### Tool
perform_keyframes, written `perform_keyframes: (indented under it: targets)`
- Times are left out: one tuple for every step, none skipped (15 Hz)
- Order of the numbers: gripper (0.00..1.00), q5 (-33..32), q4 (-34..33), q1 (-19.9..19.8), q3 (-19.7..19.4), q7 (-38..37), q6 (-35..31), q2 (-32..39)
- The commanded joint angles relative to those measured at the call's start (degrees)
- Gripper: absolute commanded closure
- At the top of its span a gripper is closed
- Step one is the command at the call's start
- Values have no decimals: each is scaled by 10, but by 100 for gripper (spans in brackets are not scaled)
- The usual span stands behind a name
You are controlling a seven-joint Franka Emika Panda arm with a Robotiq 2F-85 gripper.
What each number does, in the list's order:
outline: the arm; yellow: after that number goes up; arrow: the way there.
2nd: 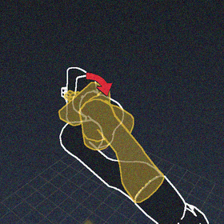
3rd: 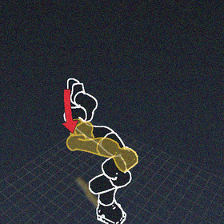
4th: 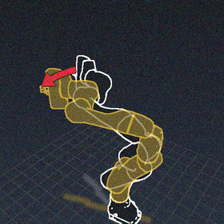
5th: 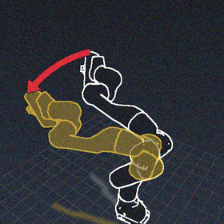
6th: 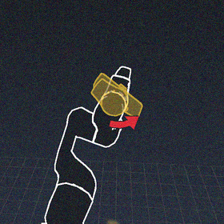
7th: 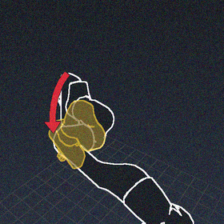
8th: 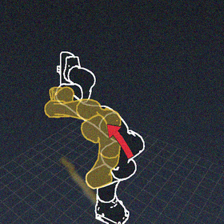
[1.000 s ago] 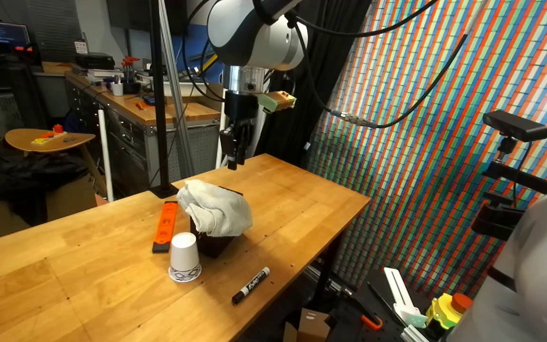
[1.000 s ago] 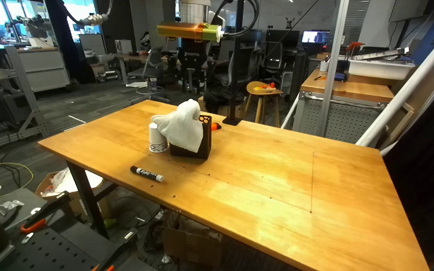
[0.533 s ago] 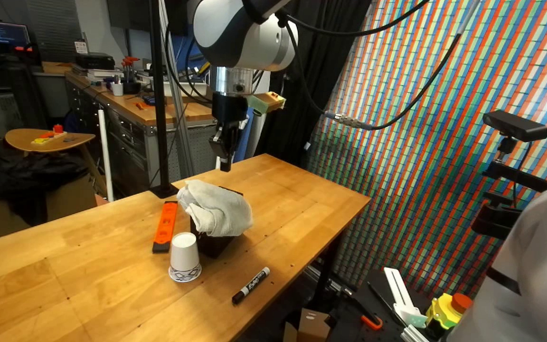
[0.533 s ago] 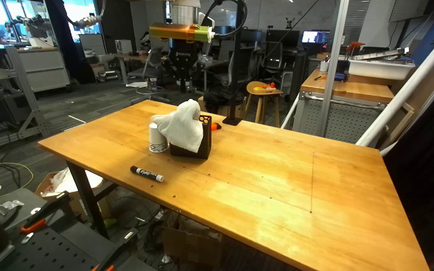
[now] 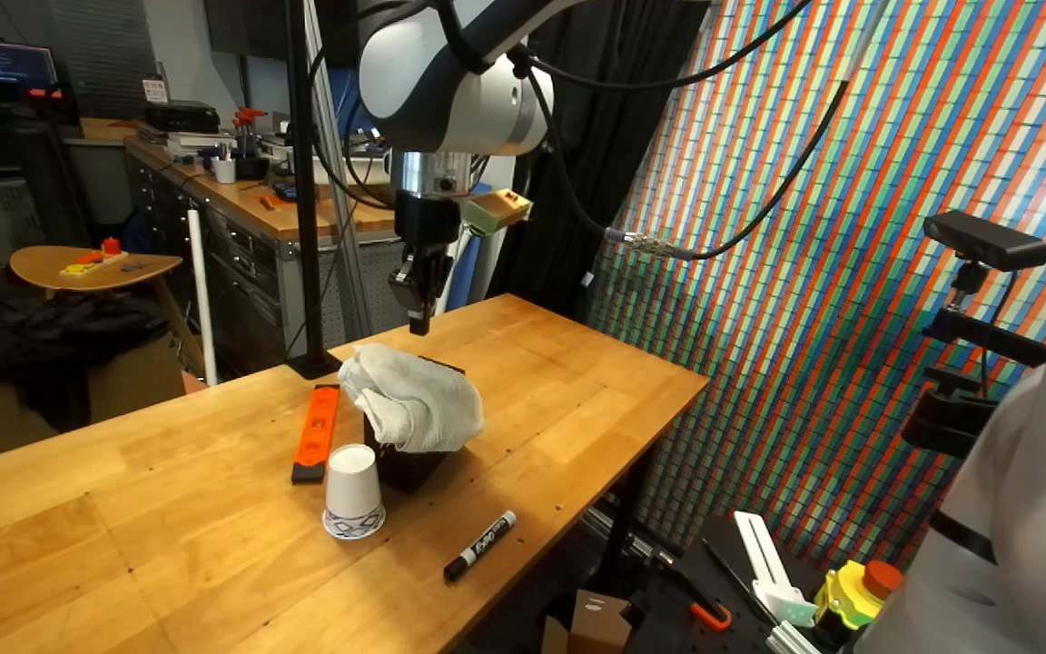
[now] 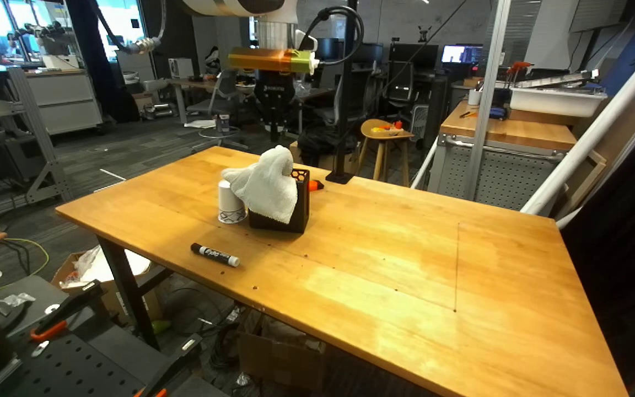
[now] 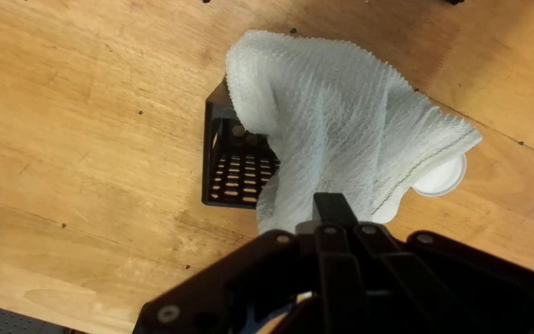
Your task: Pick up the towel and put it in the box
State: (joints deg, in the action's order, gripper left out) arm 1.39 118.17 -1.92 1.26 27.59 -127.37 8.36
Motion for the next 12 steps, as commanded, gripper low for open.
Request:
perform_keyframes:
  targets:
    - [100,18,-30,-10,-1,10,-12,34]
    - [100,20,-31,-13,0,9,-12,40]
    - [100,22,-30,-15,2,9,-12,45]
    - [100,25,-27,-17,3,9,-11,49]
    - [100,28,-24,-18,4,8,-10,52]
    - [100,30,-22,-19,5,8,-10,56]
    - [100,34,-19,-21,5,8,-8,60]
    - [100,37,-15,-21,6,6,-7,62]
    - [100,42,-12,-21,8,5,-6,64]
    - [100,47,-9,-21,9,5,-5,67]
    - [100,50,-5,-20,11,3,-5,71]
    - [100,56,-2,-21,13,4,-5,74]
